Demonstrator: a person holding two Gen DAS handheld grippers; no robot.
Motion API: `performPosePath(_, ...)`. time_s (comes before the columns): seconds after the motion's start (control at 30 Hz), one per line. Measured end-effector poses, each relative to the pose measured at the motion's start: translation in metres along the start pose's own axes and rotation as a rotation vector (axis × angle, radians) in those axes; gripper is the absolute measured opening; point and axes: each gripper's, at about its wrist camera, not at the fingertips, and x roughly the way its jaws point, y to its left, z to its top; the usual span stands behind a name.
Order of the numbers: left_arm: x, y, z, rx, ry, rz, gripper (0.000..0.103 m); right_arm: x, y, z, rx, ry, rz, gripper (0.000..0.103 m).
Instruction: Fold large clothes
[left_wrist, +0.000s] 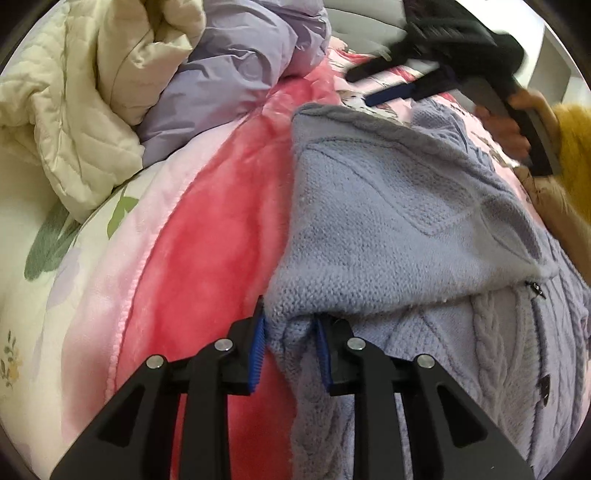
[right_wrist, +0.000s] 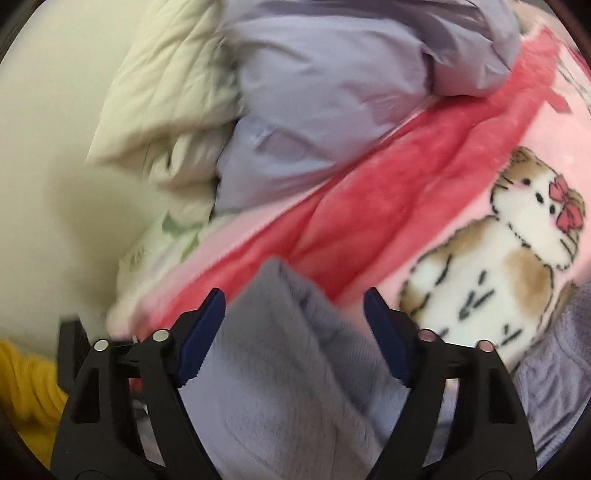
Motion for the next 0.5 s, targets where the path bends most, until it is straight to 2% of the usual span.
performPosePath(0.07,-0.001,0.001,0.0,-0.01,-0.001,-0.001,0.025,0.004,0.002,-0.003,-0.004,0.021,0.003,0.052)
performPosePath(0.1,-0.002,0.002,0.0,-0.011,-0.001,0.001,0.025,0.007,0.001,-0.007,-0.003,0.04,0.008,0.038)
performPosePath(0.13,-0.002,0.002,0.0,-0.012,0.0,0.003,0.025,0.011,0.0,-0.011,-0.001,0.062,0.004,0.032)
performPosePath(0.2,-0.003,0.002,-0.001,-0.012,0.001,0.006,0.025,0.018,0.0,-0.017,-0.011,0.093,-0.004,0.027)
performPosePath(0.23,-0.004,0.002,-0.001,-0.011,0.0,0.007,0.025,0.021,0.001,-0.02,-0.013,0.104,-0.002,0.009)
performPosePath(0.47,-0.017,-0.007,0.0,0.004,-0.03,0.058,0.023,0.02,-0.004,-0.011,-0.006,0.057,-0.112,0.007)
performPosePath(0.5,-0.02,-0.008,0.001,0.006,-0.034,0.063,0.023,0.021,-0.001,-0.009,-0.026,0.057,-0.153,0.007)
